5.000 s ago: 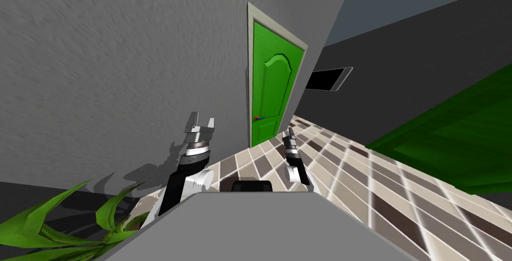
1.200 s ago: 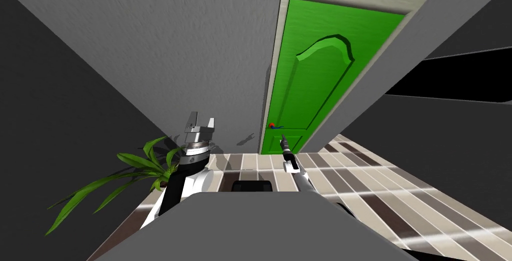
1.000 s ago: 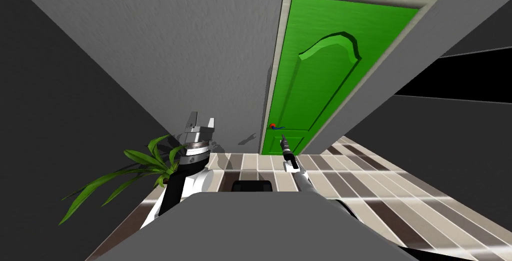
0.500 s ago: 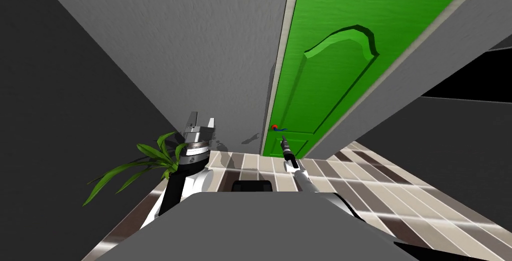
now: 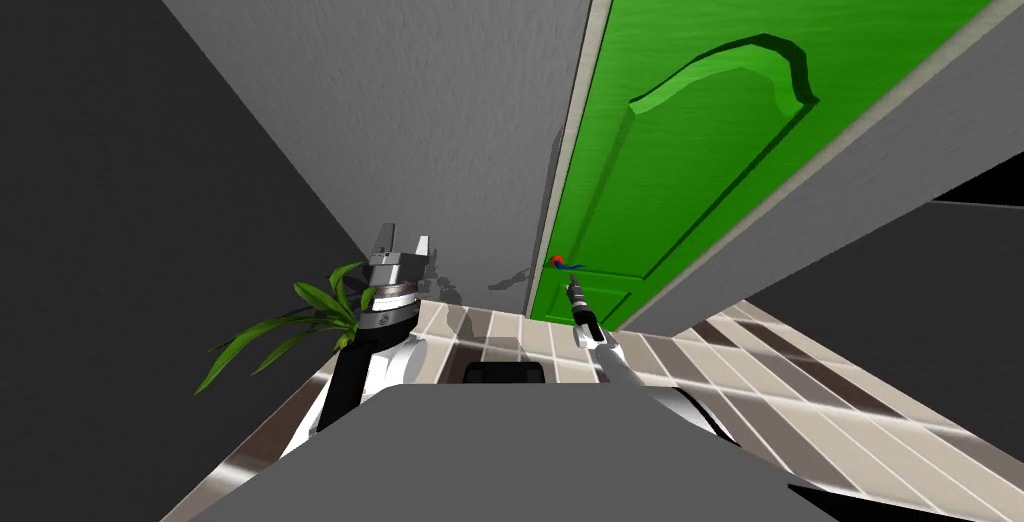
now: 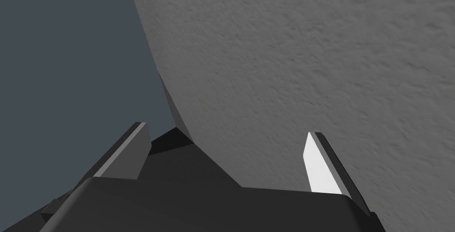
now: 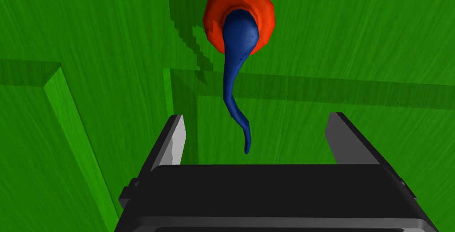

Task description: Pull the door open

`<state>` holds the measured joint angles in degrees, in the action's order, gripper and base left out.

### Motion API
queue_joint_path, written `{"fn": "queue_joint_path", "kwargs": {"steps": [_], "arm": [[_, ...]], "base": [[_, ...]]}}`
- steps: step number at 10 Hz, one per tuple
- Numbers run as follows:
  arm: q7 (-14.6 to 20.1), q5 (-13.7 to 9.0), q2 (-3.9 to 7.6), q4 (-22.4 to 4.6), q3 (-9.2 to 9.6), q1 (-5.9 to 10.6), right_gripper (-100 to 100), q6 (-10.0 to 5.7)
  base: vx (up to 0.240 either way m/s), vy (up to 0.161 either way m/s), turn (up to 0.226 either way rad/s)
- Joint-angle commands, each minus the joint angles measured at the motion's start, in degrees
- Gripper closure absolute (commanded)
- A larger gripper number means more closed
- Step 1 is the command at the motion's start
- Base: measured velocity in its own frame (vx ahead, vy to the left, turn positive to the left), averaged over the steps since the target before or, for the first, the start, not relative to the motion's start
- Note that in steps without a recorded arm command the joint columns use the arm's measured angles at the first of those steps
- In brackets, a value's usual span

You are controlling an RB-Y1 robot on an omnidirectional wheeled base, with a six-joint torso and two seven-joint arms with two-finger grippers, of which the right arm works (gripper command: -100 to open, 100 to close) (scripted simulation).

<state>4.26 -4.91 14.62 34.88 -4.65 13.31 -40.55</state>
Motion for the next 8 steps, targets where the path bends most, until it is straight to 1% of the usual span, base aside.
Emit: {"fn": "queue_joint_path", "kwargs": {"steps": [1, 2, 3, 4, 5, 6, 7, 8], "arm": [[1.7, -0.5, 2.05, 0.5, -0.48, -1.33, -100, -0.28], [2.7, -0.8, 3.26, 0.0, -0.88, -2.0, -100, -0.96], [2.7, -0.8, 3.26, 0.0, -0.88, -2.0, -100, -0.96], [4.0, -1.3, 4.99, -0.7, -1.44, -2.98, -100, -1.94], [4.8, -1.6, 6.0, -1.1, -1.77, -3.54, -100, -2.5], [5.4, -1.8, 6.78, -1.4, -2.03, -3.98, -100, -2.95], [5.8, -1.9, 7.3, -1.6, -2.19, -4.27, -100, -3.24], [5.5, -1.8, 6.97, -1.5, -2.04, -4.15, -100, -3.02]], "base": [[0.215, 0.057, 0.167], [0.219, 0.08, 0.181], [0.148, 0.037, 0.054], [0.162, 0.009, 0.188], [0.18, -0.013, 0.2], [0.179, -0.007, 0.101], [0.169, 0.012, 0.071], [0.071, 0.004, 0.012]]}}
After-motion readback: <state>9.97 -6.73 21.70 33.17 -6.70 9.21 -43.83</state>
